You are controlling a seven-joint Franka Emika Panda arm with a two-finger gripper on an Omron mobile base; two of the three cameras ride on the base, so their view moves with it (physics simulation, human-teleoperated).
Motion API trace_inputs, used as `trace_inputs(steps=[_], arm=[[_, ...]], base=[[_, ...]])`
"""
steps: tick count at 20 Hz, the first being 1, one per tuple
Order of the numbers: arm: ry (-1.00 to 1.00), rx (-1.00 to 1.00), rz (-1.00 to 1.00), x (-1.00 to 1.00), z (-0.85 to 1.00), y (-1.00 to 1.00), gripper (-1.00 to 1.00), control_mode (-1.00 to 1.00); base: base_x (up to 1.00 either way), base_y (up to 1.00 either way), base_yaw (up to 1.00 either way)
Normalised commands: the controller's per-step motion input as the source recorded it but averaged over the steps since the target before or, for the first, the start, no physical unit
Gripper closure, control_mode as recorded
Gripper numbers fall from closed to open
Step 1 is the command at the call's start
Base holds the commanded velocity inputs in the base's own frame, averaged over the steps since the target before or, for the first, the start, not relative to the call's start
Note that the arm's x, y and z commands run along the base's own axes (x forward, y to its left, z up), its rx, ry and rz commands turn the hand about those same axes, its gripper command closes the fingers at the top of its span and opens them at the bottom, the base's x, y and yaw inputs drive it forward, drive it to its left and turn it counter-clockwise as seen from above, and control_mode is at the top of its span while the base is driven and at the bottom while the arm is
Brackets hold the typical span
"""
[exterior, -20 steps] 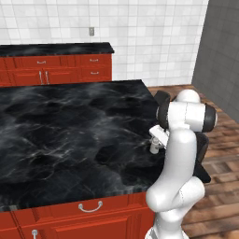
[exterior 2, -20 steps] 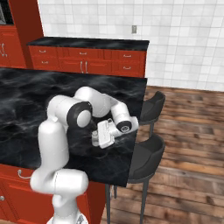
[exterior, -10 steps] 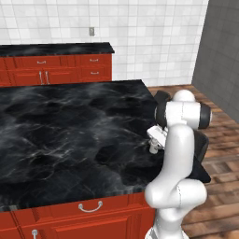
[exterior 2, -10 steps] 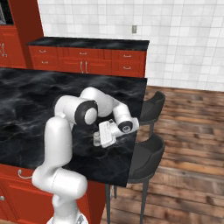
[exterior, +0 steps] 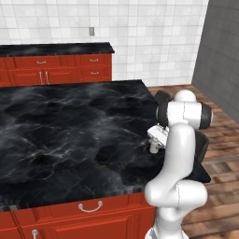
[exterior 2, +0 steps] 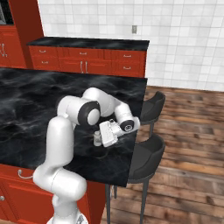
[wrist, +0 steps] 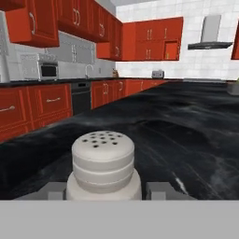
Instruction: Move the mustard and shaker from the cabinet to the dining counter.
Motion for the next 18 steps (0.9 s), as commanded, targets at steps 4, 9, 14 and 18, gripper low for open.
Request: trace_inputs(steps=[4, 9, 14, 18], arm=[[0.00, 0.00, 0.07, -0.01, -0.06, -0.23, -1.00, -1.00], [0.00, 0.00, 0.10, 0.01, 0.00, -0.26, -1.00, -1.00], [0.00, 0.01, 0.06, 0.00, 0.03, -0.27, -1.00, -1.00], [0.00, 0.00, 0.01, -0.03, 0.14, -0.14, -1.00, -1.00]], base=[[0.00, 0.00, 0.00], [0.00, 0.00, 0.00], [0.00, 0.00, 0.00], [0.00, 0.00, 0.00]])
